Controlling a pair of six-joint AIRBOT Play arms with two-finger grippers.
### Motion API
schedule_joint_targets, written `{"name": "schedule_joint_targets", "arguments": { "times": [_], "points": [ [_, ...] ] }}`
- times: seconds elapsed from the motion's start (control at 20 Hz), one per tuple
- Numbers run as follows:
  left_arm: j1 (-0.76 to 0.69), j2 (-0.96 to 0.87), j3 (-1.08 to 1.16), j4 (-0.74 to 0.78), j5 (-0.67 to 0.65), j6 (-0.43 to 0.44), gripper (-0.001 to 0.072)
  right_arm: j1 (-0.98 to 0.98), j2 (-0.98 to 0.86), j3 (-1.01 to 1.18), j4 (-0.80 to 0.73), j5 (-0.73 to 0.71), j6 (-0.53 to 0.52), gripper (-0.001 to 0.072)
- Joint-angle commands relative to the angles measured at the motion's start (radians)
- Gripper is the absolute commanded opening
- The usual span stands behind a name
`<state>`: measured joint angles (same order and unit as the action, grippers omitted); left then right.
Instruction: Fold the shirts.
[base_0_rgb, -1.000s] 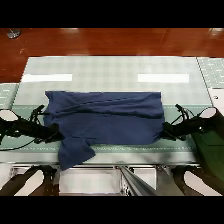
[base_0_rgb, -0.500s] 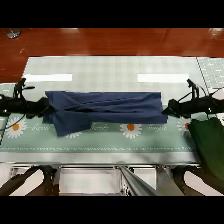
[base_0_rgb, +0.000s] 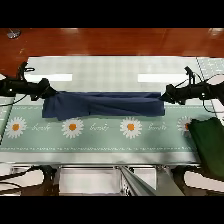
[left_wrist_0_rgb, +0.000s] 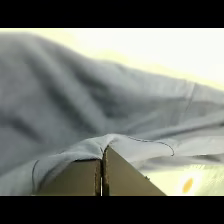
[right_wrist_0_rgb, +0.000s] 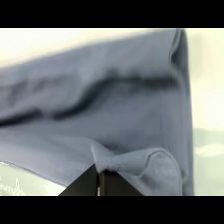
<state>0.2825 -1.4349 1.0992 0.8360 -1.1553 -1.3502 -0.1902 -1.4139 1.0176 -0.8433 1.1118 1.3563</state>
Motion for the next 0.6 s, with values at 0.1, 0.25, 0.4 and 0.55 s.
{"name": "schedule_joint_targets", "arguments": {
  "times": [0.1, 0.25, 0.4, 0.55],
  "points": [
    [-0.053, -0.113, 0.091, -0.007, 0.057, 0.03, 0.0026, 0.001, -0.1, 0.103, 0.048, -0.01, -0.007, 0.003],
    [-0.071, -0.143, 0.121, -0.006, 0.079, 0.03, 0.0026, 0.001, -0.125, 0.11, 0.059, -0.016, 0.003, 0.0029],
    [-0.075, -0.155, 0.12, 0.008, 0.082, 0.029, 0.0026, 0.001, -0.129, 0.11, 0.06, -0.051, 0.014, 0.0029],
    [-0.075, -0.156, 0.12, 0.012, 0.089, 0.021, 0.0025, 0.001, -0.129, 0.11, 0.06, -0.062, 0.017, 0.003]
  ]
}}
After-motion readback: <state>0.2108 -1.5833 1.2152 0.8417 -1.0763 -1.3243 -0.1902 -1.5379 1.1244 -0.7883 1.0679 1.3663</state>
